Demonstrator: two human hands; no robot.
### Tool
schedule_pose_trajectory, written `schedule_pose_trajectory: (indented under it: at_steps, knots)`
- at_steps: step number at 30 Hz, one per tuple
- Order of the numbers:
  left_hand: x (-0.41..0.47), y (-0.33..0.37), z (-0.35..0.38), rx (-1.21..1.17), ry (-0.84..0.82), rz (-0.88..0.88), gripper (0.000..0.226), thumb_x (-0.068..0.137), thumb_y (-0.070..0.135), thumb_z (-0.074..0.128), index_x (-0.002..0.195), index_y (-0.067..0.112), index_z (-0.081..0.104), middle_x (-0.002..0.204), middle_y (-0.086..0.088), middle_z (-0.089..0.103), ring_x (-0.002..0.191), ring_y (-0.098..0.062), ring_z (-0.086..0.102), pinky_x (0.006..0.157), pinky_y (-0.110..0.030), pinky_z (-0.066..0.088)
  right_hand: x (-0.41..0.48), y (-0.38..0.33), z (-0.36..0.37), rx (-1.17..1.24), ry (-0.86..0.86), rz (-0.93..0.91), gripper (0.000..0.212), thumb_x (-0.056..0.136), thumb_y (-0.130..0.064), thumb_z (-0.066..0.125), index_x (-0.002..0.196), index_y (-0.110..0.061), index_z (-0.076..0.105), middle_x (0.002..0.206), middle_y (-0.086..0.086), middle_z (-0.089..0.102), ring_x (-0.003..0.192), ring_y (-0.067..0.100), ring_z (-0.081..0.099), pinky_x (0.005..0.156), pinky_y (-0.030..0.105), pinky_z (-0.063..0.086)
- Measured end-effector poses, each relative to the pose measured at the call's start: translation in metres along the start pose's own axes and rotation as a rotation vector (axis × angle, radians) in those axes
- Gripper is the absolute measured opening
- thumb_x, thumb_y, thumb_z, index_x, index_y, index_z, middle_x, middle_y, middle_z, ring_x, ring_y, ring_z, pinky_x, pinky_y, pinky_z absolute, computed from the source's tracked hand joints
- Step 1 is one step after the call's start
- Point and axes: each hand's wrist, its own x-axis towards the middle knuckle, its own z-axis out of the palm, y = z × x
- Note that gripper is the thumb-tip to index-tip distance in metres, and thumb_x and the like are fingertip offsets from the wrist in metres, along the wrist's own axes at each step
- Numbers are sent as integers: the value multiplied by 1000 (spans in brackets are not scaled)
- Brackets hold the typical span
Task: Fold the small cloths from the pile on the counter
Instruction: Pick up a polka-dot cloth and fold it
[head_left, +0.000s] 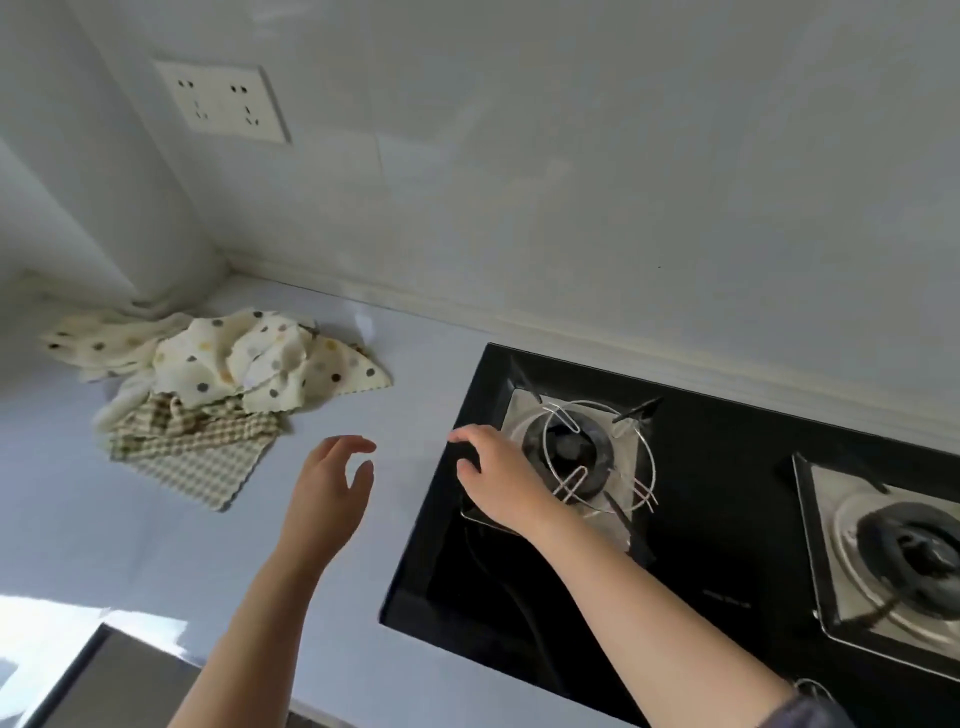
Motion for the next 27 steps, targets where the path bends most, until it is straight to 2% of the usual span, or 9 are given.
schedule_pose_trajectory:
  at_steps: [2,8,12,14,16,19,22,24,27]
  knots:
    - [22,-40,-22,25,-10,5,21,89,5,61,106,15,65,114,-1,61,109,-26,56,88,-33,42,24,-21,28,-6,4,13,36,98,-12,45,133,-16,50,137,-1,48,125,13,48,101,21,33]
    - [74,-135,-81,84,-116,1,20,85,4,65,102,13,68,112,-1,59,91,-26,59,76,-29,42,93,-88,114,5,-50,114,38,98,-14,44,136,-15,48,141,1,46,127,17,47,104,28,39]
    - [125,-180,-103,124,-149,76,21,80,2,68,101,8,70,107,-10,65,95,-29,62,80,-35,50,141,-122,149,15,-75,191,39,96,-15,46,136,-18,48,142,0,45,129,18,46,103,30,40]
    - [152,-188,-110,134,-112,76,21,80,4,68,101,9,69,106,-9,64,88,-28,62,75,-37,51,163,-133,158,46,-70,233,42,95,-14,48,137,-18,47,144,1,45,131,18,45,103,29,40]
    - [176,-186,-111,114,-80,98,19,82,9,67,101,11,68,101,-5,64,86,-25,62,69,-32,50,185,-143,161,127,-49,289,43,95,-13,50,138,-17,46,143,2,48,130,17,46,98,24,39]
    - [204,-179,-101,147,-177,136,24,85,23,67,107,16,65,99,0,65,85,-20,62,65,-30,50,211,-157,160,276,37,385,37,97,-14,49,133,-12,51,136,5,54,124,19,51,94,24,40]
    - [220,-181,-87,247,-289,54,38,85,33,67,119,20,56,109,-1,59,92,-23,61,66,-31,48,221,-158,162,371,124,491,37,95,-11,49,132,-11,53,132,6,56,109,17,53,92,29,45]
    - [224,-183,-82,243,-232,19,27,90,33,59,113,18,59,105,-3,59,89,-26,61,63,-31,46,220,-155,165,419,143,539,39,95,-9,49,133,-11,53,132,7,56,105,13,50,88,27,46]
    - [225,-182,-78,143,-106,34,20,95,29,52,92,14,66,86,-4,60,77,-28,60,59,-32,44,219,-151,166,470,187,564,38,95,-9,49,133,-11,54,130,6,57,107,12,52,98,32,48]
